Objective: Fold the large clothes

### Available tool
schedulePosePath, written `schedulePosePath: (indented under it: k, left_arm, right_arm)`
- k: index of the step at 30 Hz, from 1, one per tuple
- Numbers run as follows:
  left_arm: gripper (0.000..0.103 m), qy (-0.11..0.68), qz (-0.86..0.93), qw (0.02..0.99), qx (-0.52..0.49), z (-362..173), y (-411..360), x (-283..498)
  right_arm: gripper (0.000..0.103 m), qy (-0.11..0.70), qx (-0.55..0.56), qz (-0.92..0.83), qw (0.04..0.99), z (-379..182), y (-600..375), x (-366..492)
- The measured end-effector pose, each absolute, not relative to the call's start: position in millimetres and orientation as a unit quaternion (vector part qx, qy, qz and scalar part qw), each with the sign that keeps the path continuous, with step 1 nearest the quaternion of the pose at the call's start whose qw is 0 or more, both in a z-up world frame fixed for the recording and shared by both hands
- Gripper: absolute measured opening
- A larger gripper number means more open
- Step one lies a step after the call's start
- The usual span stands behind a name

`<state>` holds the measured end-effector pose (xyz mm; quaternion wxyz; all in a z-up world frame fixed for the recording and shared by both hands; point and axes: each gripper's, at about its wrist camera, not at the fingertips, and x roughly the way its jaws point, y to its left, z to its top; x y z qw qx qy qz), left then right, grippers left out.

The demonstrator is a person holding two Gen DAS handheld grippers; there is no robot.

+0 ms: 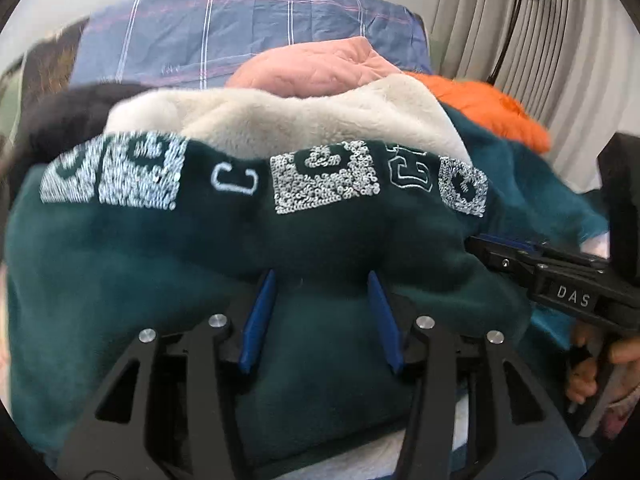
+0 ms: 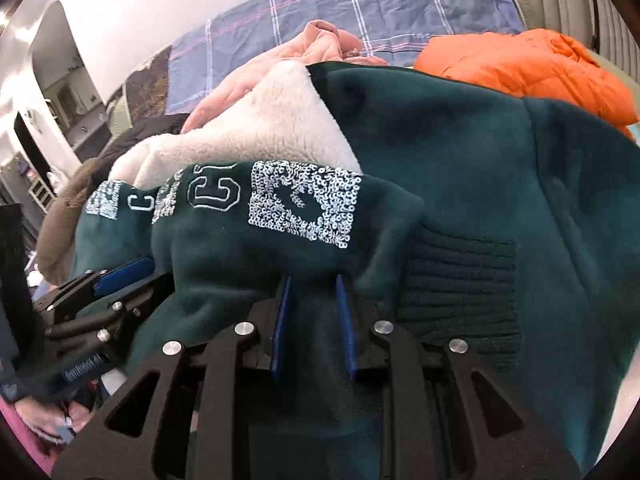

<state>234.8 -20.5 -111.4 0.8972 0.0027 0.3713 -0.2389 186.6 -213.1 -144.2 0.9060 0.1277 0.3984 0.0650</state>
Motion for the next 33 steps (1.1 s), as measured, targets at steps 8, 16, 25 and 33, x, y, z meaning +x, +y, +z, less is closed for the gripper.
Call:
schedulePosePath:
  k: [8,16,25,33]
  left_arm:
    - [0.049,0.354,-0.236,0.905,0.008,-111,-24,228]
    - [0.049,0.348,-0.233,0.908,0.009,-107,-28,226]
    - [0.049,0.348,-0.23,0.909,0.013,-107,-29,225]
    - [0.049,0.348,-0.231,0.908,0.012,-106,-28,226]
  right_arm:
    - [0.031,0.417,0.179,0.109,0.885,-124,-242,167]
    - [0.068,0.289,0.274,-0.175,0.9,-61,-444,74]
    - [0.078,0.277,0.428,-0.357,0.782,-108,-640,22]
    - [0.018,0.21,0.481,-0.366,0.768,-115,-655,18]
